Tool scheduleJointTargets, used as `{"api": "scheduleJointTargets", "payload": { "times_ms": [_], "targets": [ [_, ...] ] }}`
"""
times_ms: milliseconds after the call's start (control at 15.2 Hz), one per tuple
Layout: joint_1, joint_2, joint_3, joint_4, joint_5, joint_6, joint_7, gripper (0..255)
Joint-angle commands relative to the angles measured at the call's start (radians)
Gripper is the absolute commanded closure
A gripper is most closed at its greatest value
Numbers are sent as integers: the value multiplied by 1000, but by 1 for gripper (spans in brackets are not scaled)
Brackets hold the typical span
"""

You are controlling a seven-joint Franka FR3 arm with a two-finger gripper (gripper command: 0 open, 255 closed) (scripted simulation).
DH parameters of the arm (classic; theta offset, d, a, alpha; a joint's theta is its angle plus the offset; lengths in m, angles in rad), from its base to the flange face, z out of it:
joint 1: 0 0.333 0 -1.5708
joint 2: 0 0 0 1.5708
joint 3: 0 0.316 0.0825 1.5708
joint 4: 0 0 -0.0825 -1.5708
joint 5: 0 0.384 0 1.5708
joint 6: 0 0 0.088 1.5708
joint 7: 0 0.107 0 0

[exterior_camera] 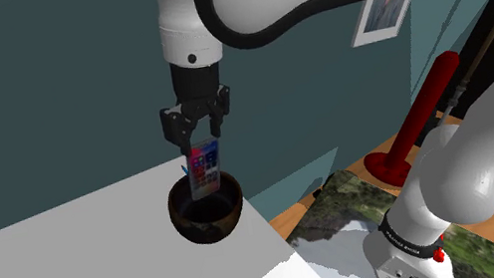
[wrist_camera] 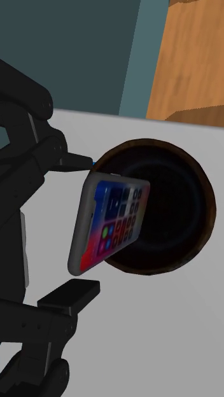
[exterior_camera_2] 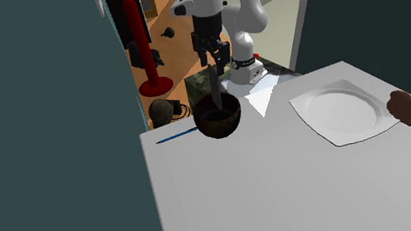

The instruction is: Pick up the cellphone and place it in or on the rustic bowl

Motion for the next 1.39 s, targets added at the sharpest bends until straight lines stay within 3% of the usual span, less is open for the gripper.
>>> {"api": "scheduleJointTargets", "payload": {
  "times_ms": [0, 132, 198, 528, 792, 1320],
  "targets": [
    [0, 0, 0, -1, 0, 1, 0, 255],
    [0, 0, 0, -1, 0, 1, 0, 255],
    [0, 0, 0, -1, 0, 1, 0, 0],
    [0, 0, 0, -1, 0, 1, 0, 0],
    [-3, 0, -5, 126, -3, -126, 2, 0],
    [-3, 0, -5, 126, -3, -126, 2, 0]
  ]
}}
